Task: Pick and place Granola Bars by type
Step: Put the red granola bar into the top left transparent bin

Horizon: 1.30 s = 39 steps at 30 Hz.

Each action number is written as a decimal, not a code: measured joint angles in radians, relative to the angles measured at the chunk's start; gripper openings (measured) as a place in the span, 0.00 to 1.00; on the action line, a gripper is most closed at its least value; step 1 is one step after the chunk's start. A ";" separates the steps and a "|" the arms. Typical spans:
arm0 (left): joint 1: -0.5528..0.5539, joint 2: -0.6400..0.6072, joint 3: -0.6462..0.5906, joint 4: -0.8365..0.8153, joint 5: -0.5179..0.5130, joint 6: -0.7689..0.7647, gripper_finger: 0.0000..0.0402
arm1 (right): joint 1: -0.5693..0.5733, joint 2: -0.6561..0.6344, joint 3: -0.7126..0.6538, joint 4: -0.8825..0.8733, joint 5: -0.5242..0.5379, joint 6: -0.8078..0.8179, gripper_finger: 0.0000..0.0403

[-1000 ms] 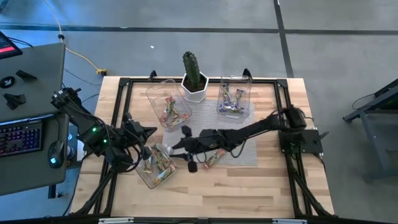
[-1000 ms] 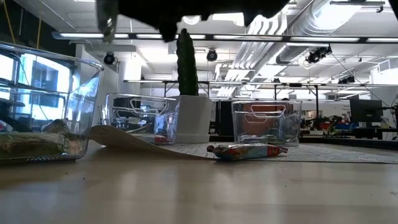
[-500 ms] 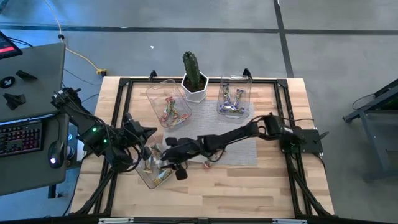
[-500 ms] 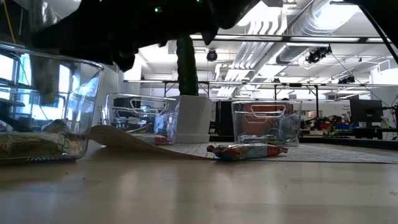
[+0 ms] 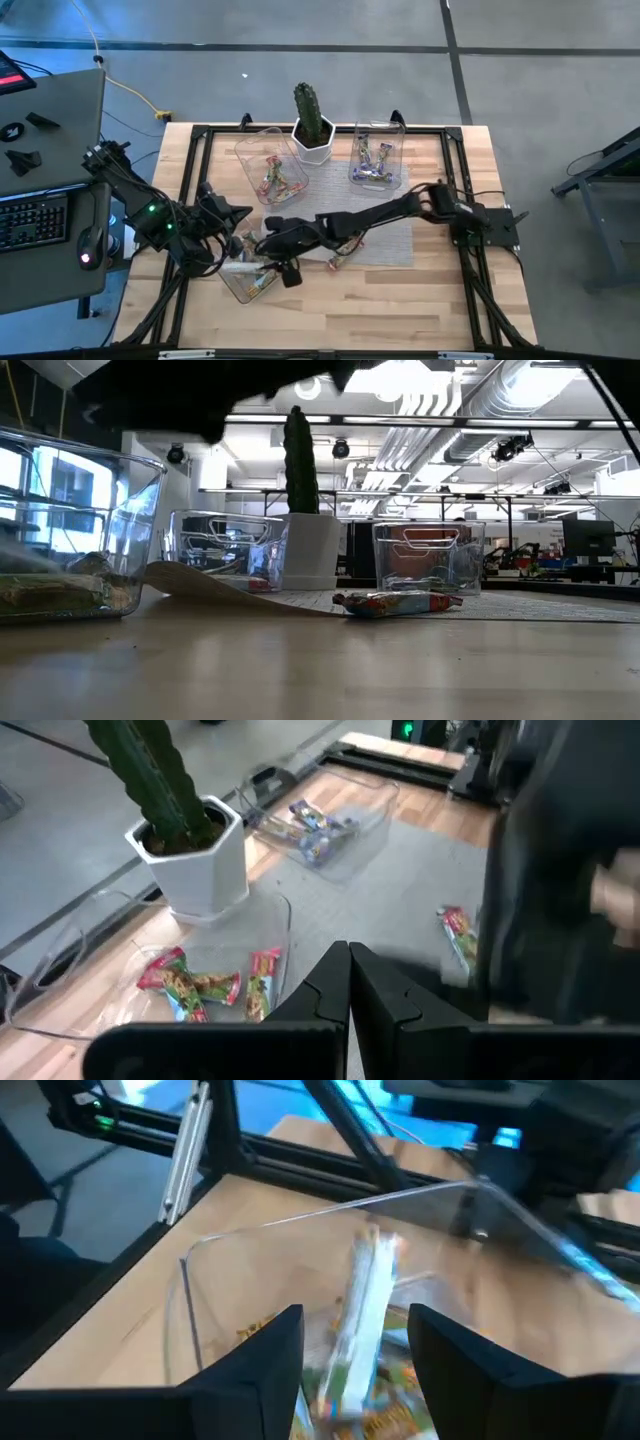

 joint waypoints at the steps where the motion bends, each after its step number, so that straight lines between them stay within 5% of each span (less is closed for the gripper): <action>1: 0.000 0.000 0.000 0.000 0.012 0.000 0.00 | 0.000 -0.026 0.000 -0.039 0.018 0.002 0.41; 9: 0.023 0.030 -0.001 0.003 0.080 -0.051 0.00 | 0.030 -0.243 0.001 -0.449 0.237 0.011 0.41; 16: 0.178 0.096 -0.001 0.074 0.228 0.158 0.01 | 0.079 -0.396 0.001 -0.769 0.494 0.033 0.41; 23: 0.424 0.193 -0.001 0.327 0.580 0.519 0.17 | 0.126 -0.500 -0.002 -1.010 0.605 0.157 0.41; 32: 0.579 0.454 0.000 0.781 0.899 0.656 0.41 | 0.162 -0.633 -0.216 -1.099 0.605 0.302 0.41; 39: 0.582 0.679 -0.001 0.983 0.931 0.655 0.43 | 0.179 -0.839 -0.597 -0.889 0.602 0.440 0.41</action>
